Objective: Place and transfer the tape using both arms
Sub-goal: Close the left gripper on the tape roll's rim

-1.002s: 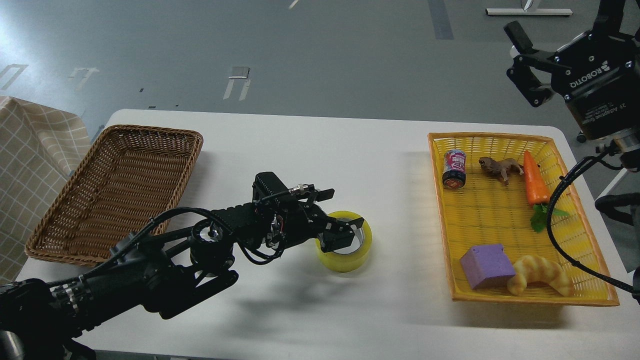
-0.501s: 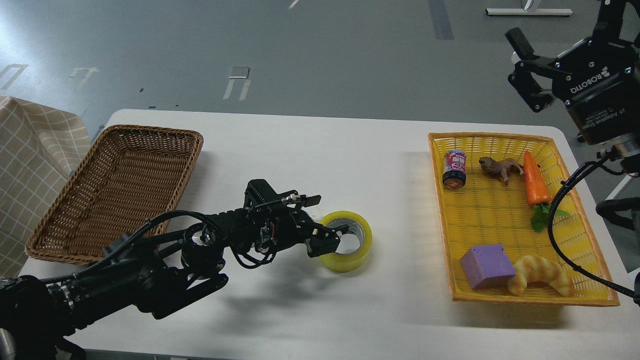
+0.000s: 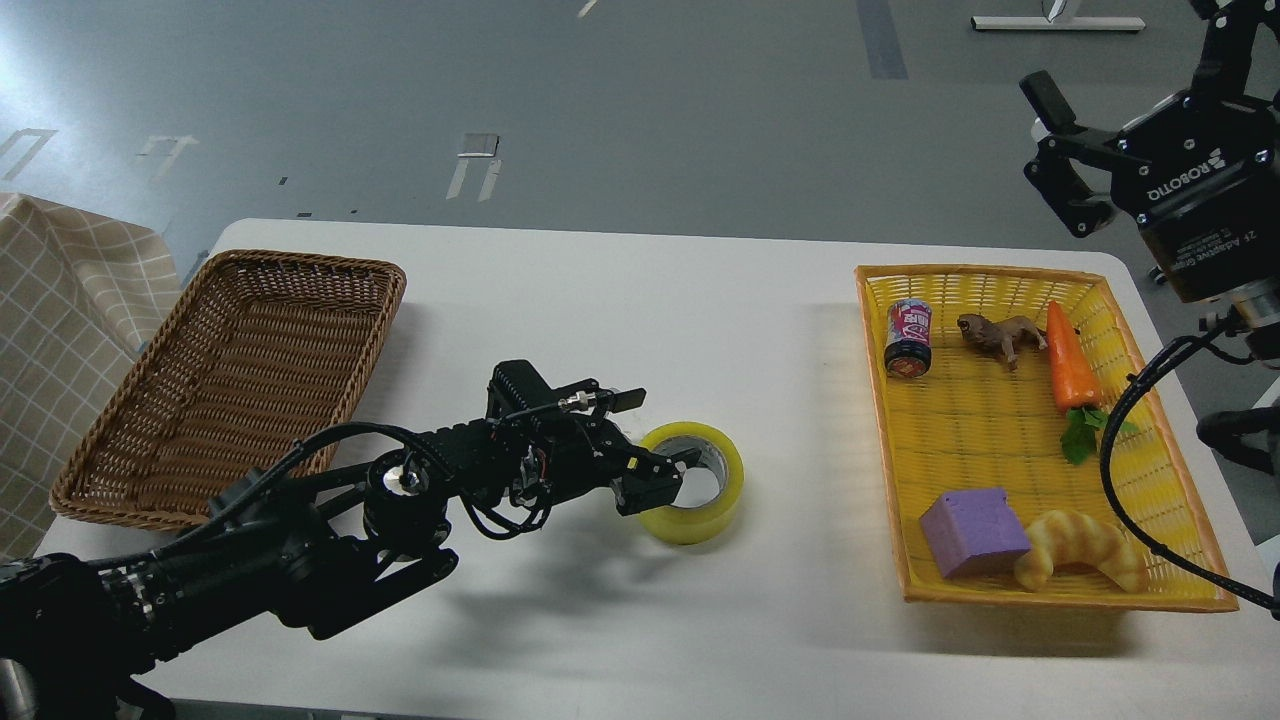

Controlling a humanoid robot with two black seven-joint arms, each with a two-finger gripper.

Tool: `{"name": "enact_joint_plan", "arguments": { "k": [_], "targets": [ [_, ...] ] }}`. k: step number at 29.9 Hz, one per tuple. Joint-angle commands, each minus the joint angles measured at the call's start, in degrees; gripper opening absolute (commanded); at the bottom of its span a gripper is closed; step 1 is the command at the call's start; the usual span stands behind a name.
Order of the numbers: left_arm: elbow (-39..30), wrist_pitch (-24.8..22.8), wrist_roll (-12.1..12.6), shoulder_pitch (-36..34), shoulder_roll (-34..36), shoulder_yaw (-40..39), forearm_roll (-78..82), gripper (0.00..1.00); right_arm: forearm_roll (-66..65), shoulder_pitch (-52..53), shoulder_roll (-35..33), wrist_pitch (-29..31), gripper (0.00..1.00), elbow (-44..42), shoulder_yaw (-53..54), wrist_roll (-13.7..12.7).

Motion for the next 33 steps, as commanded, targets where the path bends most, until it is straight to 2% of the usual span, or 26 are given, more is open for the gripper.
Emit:
{"name": "enact_joint_plan", "arguments": {
  "k": [1,5,13,29,33],
  "targets": [
    [0.0,0.1,-0.9,0.2,0.3,0.1,0.0,0.97,0.0,-0.1,0.0,0.0,1.0,0.0,0.2,0.0],
    [0.0,0.4,-2.4,0.2,0.3,0.1,0.0,0.87,0.0,-0.2,0.0,0.0,1.0,0.0,0.2,0.0],
    [0.3,0.8,-2.6,-0.3,1.0,3.3,0.0,0.87,0.0,-0.1,-0.2,-0.1,1.0,-0.1,0.4,0.0],
    [1.0,0.9,-2.6,-0.6,1.2,3.8,0.0,0.87,0.0,-0.5,-0.3,-0.3,1.0,-0.1,0.9,0.0],
    [1.0,1.0,-2.6,-0.7,0.4,3.7,0.0,0.82,-0.1,-0.5,-0.3,-0.3,1.0,-0.2,1.1,0.0]
  ]
}}
